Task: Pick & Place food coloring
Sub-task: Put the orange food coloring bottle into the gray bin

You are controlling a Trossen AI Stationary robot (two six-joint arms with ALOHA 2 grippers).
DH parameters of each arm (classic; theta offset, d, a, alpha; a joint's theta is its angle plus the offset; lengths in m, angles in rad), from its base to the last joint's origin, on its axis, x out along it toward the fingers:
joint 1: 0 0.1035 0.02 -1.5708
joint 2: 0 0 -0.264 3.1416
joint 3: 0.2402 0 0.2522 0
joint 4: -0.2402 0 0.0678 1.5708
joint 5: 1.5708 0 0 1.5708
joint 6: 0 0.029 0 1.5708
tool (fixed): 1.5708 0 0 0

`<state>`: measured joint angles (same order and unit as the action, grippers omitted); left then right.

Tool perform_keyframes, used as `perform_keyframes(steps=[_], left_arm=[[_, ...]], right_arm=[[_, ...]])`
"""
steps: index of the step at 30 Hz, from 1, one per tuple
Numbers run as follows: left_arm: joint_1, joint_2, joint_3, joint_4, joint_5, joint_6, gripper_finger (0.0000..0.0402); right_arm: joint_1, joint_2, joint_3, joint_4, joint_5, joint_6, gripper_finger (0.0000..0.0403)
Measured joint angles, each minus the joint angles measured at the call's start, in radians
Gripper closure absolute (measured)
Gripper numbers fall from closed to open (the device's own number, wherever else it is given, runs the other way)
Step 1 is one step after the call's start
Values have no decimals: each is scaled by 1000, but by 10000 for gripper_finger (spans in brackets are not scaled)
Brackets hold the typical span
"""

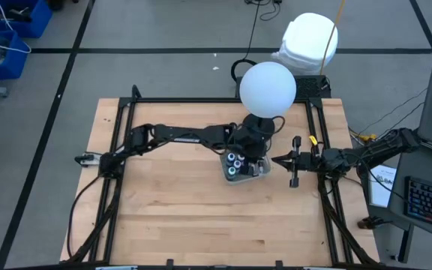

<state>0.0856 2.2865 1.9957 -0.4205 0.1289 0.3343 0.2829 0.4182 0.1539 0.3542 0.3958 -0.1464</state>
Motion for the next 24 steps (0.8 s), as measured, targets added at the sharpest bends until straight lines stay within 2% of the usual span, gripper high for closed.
perform_keyframes(steps=[11,17,24], left_arm=[[-1,1,0,-1,-32,8,340],[-36,23,0,-31,-195,-54,340],[-99,19,1,-48,-299,-82,339]], right_arm=[[0,-6,0,8,0,-19,403],[0,-6,0,8,-3,-7,403],[0,-6,0,7,-3,2,403]])
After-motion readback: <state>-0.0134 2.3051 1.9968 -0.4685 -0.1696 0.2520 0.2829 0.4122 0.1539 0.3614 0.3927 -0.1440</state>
